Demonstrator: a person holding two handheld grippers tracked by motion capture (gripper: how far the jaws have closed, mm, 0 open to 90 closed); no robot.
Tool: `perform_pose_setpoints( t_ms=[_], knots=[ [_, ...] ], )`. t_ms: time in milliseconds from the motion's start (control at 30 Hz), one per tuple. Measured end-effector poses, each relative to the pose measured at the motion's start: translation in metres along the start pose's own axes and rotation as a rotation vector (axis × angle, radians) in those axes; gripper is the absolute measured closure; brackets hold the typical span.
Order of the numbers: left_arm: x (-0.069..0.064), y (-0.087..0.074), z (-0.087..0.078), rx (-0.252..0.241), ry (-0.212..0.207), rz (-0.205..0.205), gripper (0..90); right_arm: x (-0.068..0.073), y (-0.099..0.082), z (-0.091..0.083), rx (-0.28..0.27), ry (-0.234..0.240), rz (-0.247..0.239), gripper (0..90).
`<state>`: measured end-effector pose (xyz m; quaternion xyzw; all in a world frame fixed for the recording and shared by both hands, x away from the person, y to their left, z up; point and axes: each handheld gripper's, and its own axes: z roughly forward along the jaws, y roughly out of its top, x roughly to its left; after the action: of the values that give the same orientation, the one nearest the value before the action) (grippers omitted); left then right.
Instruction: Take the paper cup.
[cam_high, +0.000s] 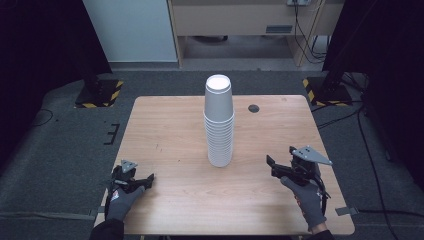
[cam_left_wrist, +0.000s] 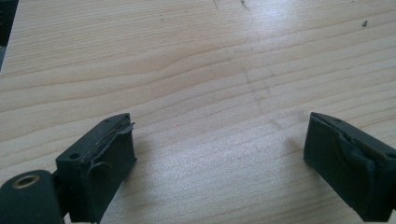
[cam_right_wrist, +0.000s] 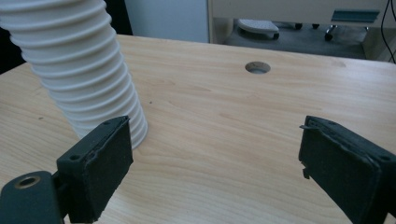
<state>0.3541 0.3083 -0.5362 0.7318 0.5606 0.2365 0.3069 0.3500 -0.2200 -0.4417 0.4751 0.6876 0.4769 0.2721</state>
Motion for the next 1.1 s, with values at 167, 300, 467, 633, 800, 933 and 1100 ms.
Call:
perform_pose_setpoints(
  t_ms=[167,300,467,633,800,933,1100],
  knots=[
    [0.000,0.000,0.000,0.000,0.000,0.000,7.8,0.003,0.008,-0.005,-0.025,0.004,-0.007,10.1],
    [0.000,0.000,0.000,0.001,0.000,0.000,7.8,0.003,0.015,-0.008,-0.042,0.001,-0.014,10.1],
    [0.000,0.000,0.000,0.001,-0.001,0.001,7.7,0.005,0.026,-0.011,-0.069,0.002,-0.016,10.1],
    [0.000,0.000,0.000,0.001,-0.001,0.001,7.5,0.010,0.045,-0.013,-0.115,0.009,-0.017,10.1],
    [0.000,0.000,0.000,0.002,-0.002,0.002,7.3,0.018,0.059,-0.014,-0.143,0.027,-0.029,10.0],
    [0.000,0.000,0.000,0.002,-0.002,0.002,7.2,0.025,0.070,-0.013,-0.165,0.045,-0.032,10.0],
    [0.000,0.000,0.000,0.002,-0.003,0.002,7.0,0.033,0.081,-0.014,-0.190,0.067,-0.036,10.1]
  ],
)
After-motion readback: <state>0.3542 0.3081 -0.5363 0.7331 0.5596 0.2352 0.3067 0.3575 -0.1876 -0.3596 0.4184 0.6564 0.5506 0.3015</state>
